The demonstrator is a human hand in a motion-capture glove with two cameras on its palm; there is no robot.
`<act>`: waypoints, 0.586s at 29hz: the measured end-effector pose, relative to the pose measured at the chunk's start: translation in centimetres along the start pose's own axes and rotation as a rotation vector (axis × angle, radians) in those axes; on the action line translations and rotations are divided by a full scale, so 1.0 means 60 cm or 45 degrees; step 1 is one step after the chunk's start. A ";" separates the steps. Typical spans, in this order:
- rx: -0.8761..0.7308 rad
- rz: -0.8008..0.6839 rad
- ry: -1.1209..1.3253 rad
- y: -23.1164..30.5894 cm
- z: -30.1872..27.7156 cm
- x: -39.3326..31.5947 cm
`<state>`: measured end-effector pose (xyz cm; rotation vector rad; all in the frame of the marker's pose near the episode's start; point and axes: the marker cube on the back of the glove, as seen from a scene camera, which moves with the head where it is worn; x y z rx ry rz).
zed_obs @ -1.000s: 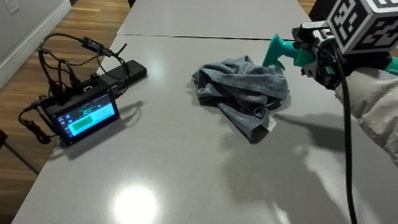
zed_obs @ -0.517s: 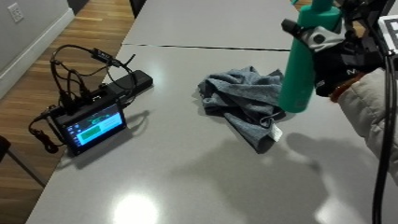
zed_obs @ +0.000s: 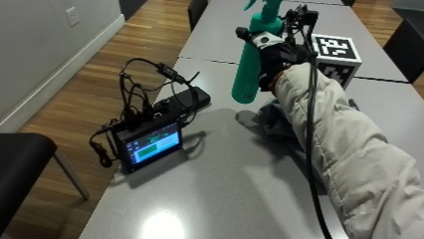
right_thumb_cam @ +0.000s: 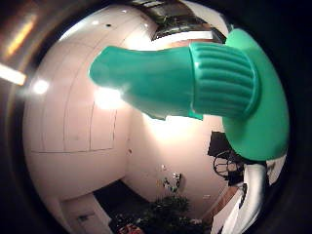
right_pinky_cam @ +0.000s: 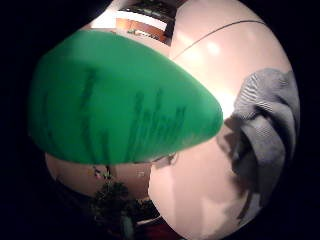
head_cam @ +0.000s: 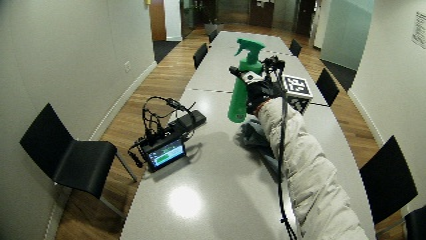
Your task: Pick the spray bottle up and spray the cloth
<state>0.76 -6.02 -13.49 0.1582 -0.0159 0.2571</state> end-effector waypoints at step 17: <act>-0.027 0.167 0.264 -0.013 -0.030 0.070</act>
